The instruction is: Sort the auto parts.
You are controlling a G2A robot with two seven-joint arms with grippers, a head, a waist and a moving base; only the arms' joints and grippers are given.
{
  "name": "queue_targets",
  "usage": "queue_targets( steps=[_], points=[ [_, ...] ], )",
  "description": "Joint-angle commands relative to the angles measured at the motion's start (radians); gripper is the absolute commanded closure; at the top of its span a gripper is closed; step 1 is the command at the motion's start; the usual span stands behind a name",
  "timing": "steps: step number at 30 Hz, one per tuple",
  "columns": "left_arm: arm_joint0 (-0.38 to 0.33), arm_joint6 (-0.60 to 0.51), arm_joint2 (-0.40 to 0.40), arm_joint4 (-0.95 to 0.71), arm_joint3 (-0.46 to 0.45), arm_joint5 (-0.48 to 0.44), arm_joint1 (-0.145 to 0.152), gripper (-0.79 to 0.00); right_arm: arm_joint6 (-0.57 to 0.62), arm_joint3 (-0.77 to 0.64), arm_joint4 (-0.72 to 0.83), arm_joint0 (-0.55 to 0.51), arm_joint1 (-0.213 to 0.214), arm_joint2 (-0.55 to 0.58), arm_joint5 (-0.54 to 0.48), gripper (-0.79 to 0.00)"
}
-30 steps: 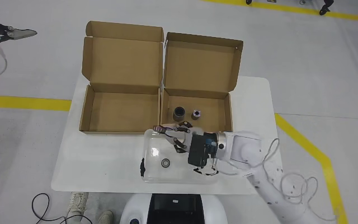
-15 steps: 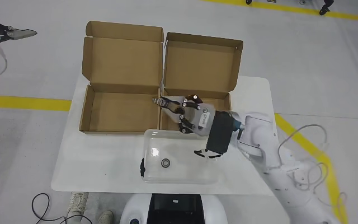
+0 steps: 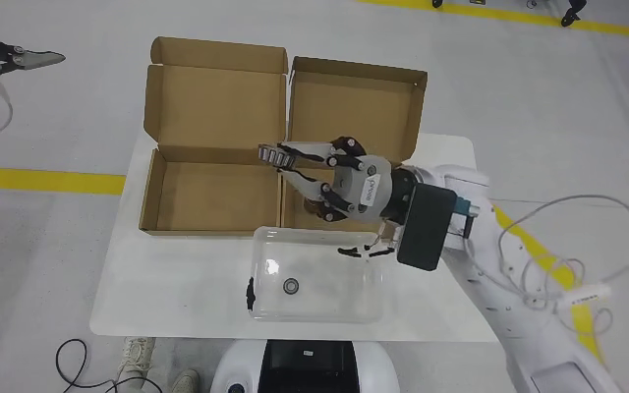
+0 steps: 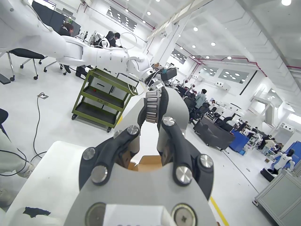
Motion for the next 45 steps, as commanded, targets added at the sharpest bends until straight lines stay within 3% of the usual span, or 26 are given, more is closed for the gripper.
queue_targets(
  steps=[1, 22, 30, 36, 45],
  points=[
    [0.0, 0.0, 0.0, 0.0, 0.0, 0.0, 0.0, -0.785, -0.001, -0.003, -0.003, 0.002, -0.002, -0.002, 0.005, 0.0],
    [0.0, 0.0, 0.0, 0.0, 0.0, 0.0, 0.0, -0.785, -0.012, -0.002, -0.069, -0.031, -0.007, -0.014, -0.019, 0.0],
    [0.0, 0.0, 0.0, 0.0, 0.0, 0.0, 0.0, -0.785, -0.006, 0.086, -0.074, -0.044, -0.008, -0.037, -0.07, 0.0],
    [0.0, 0.0, 0.0, 0.0, 0.0, 0.0, 0.0, -0.785, -0.011, 0.18, -0.114, -0.022, -0.029, -0.118, -0.031, 0.0],
    [0.0, 0.0, 0.0, 0.0, 0.0, 0.0, 0.0, -0.785, 0.116, 0.274, -0.121, 0.016, -0.053, -0.186, -0.006, 0.0]
  ],
)
